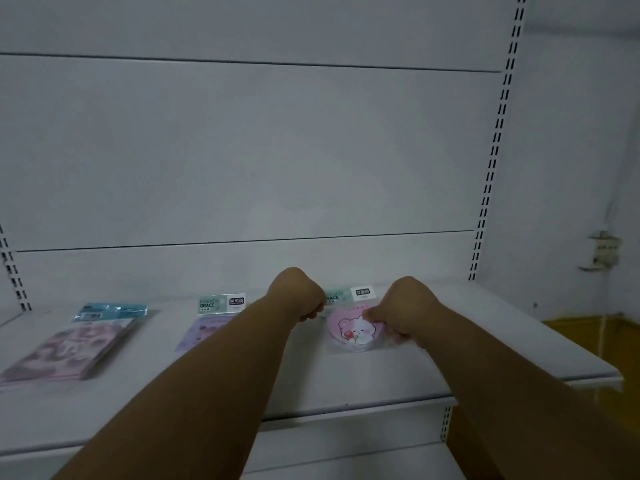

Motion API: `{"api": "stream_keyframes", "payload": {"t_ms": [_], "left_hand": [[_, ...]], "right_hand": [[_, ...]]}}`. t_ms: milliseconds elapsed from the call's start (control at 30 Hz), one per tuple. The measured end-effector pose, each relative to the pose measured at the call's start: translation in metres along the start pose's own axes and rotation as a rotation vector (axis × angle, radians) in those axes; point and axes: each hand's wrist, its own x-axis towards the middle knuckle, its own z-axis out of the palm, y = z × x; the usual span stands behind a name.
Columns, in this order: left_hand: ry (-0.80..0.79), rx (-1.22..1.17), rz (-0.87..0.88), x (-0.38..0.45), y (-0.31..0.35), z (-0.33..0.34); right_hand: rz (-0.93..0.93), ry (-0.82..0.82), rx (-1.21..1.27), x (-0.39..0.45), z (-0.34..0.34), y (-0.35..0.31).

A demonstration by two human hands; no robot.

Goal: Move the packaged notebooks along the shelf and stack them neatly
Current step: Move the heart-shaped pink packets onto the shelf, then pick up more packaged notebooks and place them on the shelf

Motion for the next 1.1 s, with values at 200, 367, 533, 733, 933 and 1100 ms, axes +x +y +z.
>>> {"api": "stream_keyframes", "payload": {"t_ms": [200,367,533,733,933,1100], "left_hand": [[0.080,0.278,0.099,0.009,-0.005,0.008],[0.232,0.320,0.219,0.006,-0.010,0.002],[0.294,0.371,0.304,-0.011,-0.023,-0.030],[0.452,0.443,0.325,-0.066,-0.108,-0.138],[0.609,0.534,0.193,-0.151,-0.269,-0.285],[0.679,0.584,-0.037,-0.225,-0.396,-0.387]], "right_hand": [[-0.146,0.081,-0.278,0.002,0.006,0.001],[-0.300,0.176,-0.350,-0.007,0.010,-0.014],[-0.511,0.320,-0.346,-0.035,0.017,-0.073],[-0.768,0.323,-0.320,-0.091,0.073,-0.202],[-0.977,0.170,-0.339,-0.171,0.197,-0.359],[-1.104,0.034,-0.285,-0.245,0.307,-0.472]]}}
